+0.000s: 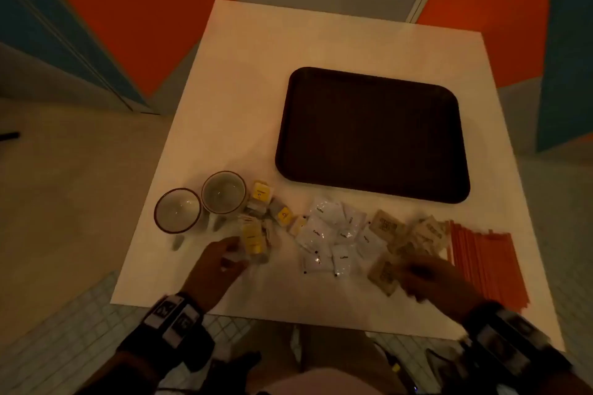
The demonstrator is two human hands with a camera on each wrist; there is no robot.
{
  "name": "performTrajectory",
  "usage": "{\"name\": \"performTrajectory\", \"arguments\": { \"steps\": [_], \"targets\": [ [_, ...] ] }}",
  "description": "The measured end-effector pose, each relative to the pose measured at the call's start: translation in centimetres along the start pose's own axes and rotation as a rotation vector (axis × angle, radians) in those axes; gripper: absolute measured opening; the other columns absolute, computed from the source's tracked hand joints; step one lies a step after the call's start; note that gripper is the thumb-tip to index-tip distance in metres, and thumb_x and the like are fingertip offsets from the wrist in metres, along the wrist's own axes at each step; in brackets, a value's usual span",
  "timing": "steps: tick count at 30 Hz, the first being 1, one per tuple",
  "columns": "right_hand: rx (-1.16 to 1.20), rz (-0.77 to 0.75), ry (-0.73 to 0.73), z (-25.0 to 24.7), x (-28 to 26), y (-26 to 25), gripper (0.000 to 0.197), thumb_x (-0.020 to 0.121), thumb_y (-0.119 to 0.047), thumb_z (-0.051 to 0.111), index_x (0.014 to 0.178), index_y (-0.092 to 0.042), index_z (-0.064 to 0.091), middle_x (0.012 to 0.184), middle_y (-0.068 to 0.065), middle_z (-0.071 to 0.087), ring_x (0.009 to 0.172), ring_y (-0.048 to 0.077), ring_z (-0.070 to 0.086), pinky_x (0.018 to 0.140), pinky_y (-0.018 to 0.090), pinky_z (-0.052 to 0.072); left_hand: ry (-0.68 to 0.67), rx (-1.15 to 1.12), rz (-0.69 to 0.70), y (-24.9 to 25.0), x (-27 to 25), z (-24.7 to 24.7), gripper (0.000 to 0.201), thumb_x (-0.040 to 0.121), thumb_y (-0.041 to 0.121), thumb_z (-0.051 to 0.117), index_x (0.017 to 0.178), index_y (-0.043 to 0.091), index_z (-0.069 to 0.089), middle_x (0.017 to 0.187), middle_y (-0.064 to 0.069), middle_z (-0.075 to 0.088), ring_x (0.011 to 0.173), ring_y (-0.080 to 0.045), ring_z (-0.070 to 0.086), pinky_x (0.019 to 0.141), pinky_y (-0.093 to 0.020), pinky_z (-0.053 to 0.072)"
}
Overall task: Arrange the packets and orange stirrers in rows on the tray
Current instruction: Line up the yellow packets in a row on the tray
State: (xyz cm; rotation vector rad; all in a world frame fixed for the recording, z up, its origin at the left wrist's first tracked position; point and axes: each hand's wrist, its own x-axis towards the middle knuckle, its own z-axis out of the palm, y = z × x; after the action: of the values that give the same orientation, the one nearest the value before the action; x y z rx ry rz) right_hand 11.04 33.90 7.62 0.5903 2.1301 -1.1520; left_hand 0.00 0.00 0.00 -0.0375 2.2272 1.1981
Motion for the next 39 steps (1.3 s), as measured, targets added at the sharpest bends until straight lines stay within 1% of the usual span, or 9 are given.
{"name": "performTrajectory", "arguments": {
  "steps": [3,6,10,13,19,23,29,32,39],
  "targets": [
    [-0.031,-0.23,0.169,1.3,4.7,-5.8,0.012,0.09,-0.021,0.053,0.099,-0.023,0.062,0.091,-0.012,0.06,0.084,0.004,0.057,0.072,0.013,0.042,0.007,-0.124,0.057,1.3,0.8,0.8,0.036,0.076,0.029,0.069,0.109,0.023,0.057,0.103,0.004,0.063,0.094,-0.012,0.061,0.077,-0.023,0.05],
    [-0.075,-0.392,0.148,3.7,9.5,-10.4,0.024,0.089,-0.017,0.055,0.113,-0.021,0.06,0.11,0.0,0.061,0.093,0.013,0.057,0.078,0.021,0.045,0.05,-0.256,0.129,1.9,1.2,1.3,0.028,0.083,0.0,0.06,0.094,0.026,0.057,0.084,0.011,0.069,0.082,-0.004,0.064,0.072,-0.013,0.05],
    [-0.272,-0.433,0.041,5.9,13.4,-14.4,0.058,0.089,-0.021,0.054,0.141,-0.018,0.03,0.144,0.008,0.037,0.125,0.022,0.042,0.102,0.031,0.036,0.095,-0.283,0.15,1.3,1.6,1.4,0.026,0.076,0.021,0.064,0.101,0.024,0.057,0.092,0.005,0.066,0.087,-0.012,0.065,0.08,-0.031,0.053],
    [-0.366,-0.417,-0.042,6.9,14.3,-16.2,0.068,0.09,-0.022,0.053,0.145,-0.014,0.014,0.15,0.011,0.027,0.136,0.027,0.028,0.113,0.039,0.022,0.097,-0.347,0.145,1.5,1.8,2.0,0.024,0.084,-0.004,0.056,0.097,0.016,0.053,0.086,-0.005,0.058,0.073,-0.005,0.062,0.071,-0.021,0.053],
    [-0.21,-0.452,0.017,8.4,15.3,-15.9,0.046,0.088,-0.015,0.056,0.133,-0.014,0.043,0.124,0.011,0.053,0.112,0.023,0.051,0.084,0.021,0.037,0.134,-0.304,0.116,1.6,2.0,2.4,0.033,0.089,0.004,0.054,0.106,0.031,0.049,0.087,0.008,0.062,0.073,0.007,0.061,0.072,-0.014,0.049],
    [-0.241,-0.517,0.09,8.7,15.8,-15.4,0.021,0.088,-0.016,0.058,0.106,-0.006,0.063,0.106,0.014,0.059,0.098,0.027,0.056,0.085,0.031,0.045,0.15,-0.306,0.08,2.5,2.1,2.5,0.027,0.089,0.0,0.052,0.092,0.027,0.05,0.08,0.006,0.06,0.062,0.007,0.059,0.06,-0.011,0.047],
    [-0.14,-0.473,0.109,8.5,15.7,-14.9,0.017,0.088,-0.015,0.056,0.102,-0.007,0.062,0.108,0.012,0.059,0.098,0.025,0.057,0.084,0.032,0.046,0.165,-0.093,0.039,1.2,3.2,2.9,0.017,0.084,0.01,0.059,0.081,0.027,0.054,0.092,-0.012,0.059,0.079,-0.025,0.06,0.069,-0.034,0.053],
    [-0.092,-0.453,0.138,8.2,15.3,-14.7,0.015,0.088,-0.014,0.055,0.099,-0.006,0.062,0.106,0.012,0.06,0.097,0.024,0.056,0.083,0.03,0.043,0.223,-0.086,0.045,1.4,2.8,3.0,0.014,0.084,0.004,0.059,0.089,0.017,0.056,0.095,-0.007,0.056,0.073,-0.012,0.055,0.06,-0.009,0.044],
    [-0.078,-0.445,0.12,8.3,14.9,-14.2,0.015,0.088,-0.013,0.056,0.098,-0.005,0.063,0.104,0.013,0.063,0.096,0.024,0.058,0.078,0.026,0.042,0.145,-0.15,0.078,2.7,2.2,2.8,0.043,0.077,0.004,0.066,0.104,0.03,0.045,0.091,0.011,0.052,0.067,-0.006,0.054,0.06,-0.021,0.049]
  ]
}}
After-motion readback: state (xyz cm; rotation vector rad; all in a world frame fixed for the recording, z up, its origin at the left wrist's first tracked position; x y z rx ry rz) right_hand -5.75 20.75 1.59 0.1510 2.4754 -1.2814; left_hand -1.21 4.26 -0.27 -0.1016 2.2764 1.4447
